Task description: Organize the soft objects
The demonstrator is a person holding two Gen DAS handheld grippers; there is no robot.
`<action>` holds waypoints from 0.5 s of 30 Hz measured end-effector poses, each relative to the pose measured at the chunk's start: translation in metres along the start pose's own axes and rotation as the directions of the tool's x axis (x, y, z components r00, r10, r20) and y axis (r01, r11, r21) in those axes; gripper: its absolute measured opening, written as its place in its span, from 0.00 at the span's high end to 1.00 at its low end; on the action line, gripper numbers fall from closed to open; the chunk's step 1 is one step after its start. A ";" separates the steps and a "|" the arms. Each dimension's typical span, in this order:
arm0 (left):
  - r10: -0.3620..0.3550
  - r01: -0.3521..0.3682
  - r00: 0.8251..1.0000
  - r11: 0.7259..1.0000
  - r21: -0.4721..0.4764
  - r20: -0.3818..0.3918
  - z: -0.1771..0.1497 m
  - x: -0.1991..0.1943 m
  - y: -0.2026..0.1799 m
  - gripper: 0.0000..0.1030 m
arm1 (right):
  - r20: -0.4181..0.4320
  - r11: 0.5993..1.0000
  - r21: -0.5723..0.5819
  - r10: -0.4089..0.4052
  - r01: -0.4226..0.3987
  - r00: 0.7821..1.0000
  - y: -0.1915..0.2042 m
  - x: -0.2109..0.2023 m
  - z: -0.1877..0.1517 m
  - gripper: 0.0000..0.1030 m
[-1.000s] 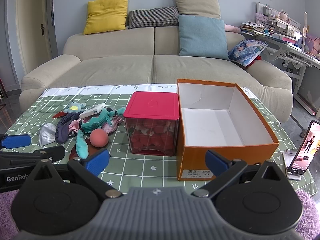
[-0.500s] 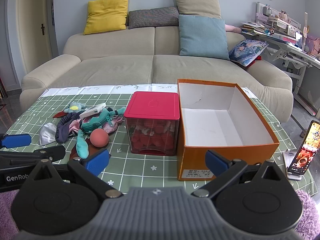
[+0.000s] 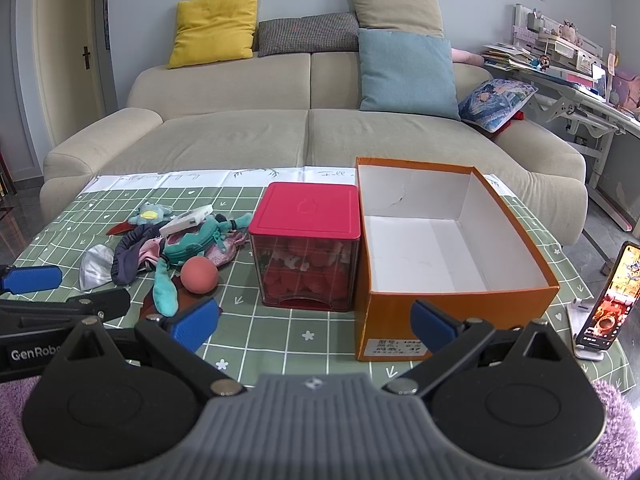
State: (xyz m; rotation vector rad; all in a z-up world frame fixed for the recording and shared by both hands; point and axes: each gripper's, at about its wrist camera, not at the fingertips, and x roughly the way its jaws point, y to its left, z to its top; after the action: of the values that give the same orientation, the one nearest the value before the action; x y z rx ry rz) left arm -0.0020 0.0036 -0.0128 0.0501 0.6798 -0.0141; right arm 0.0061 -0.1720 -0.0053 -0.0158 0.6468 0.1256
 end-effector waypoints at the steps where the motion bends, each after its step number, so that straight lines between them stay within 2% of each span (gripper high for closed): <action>1: 0.001 -0.001 1.000 1.000 0.001 0.001 0.000 0.000 0.000 0.11 | 0.001 1.000 0.000 0.001 -0.001 1.000 0.000 0.000 0.000 0.03; 4: -0.001 0.001 1.000 1.000 0.001 0.004 0.000 0.000 0.000 0.11 | 0.002 1.000 -0.003 0.003 -0.003 1.000 0.001 0.000 -0.001 0.03; 7: -0.009 0.008 1.000 1.000 0.014 0.014 0.002 0.000 0.004 0.19 | 0.005 1.000 -0.009 0.024 -0.024 1.000 0.005 0.002 0.000 0.03; 13: -0.076 0.075 0.996 0.997 0.006 0.038 0.011 0.003 0.021 0.23 | 0.033 0.992 -0.039 0.121 -0.120 0.992 0.014 0.008 0.011 0.03; 15: -0.068 0.068 0.997 0.998 0.009 0.032 0.014 0.008 0.028 0.23 | 0.050 0.989 -0.062 0.137 -0.134 0.989 0.019 0.012 0.015 0.03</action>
State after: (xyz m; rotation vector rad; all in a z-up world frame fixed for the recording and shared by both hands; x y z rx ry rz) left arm 0.0143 0.0310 -0.0057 0.0346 0.6494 -0.0830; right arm 0.0222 -0.1512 -0.0004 -0.0244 0.5900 0.2753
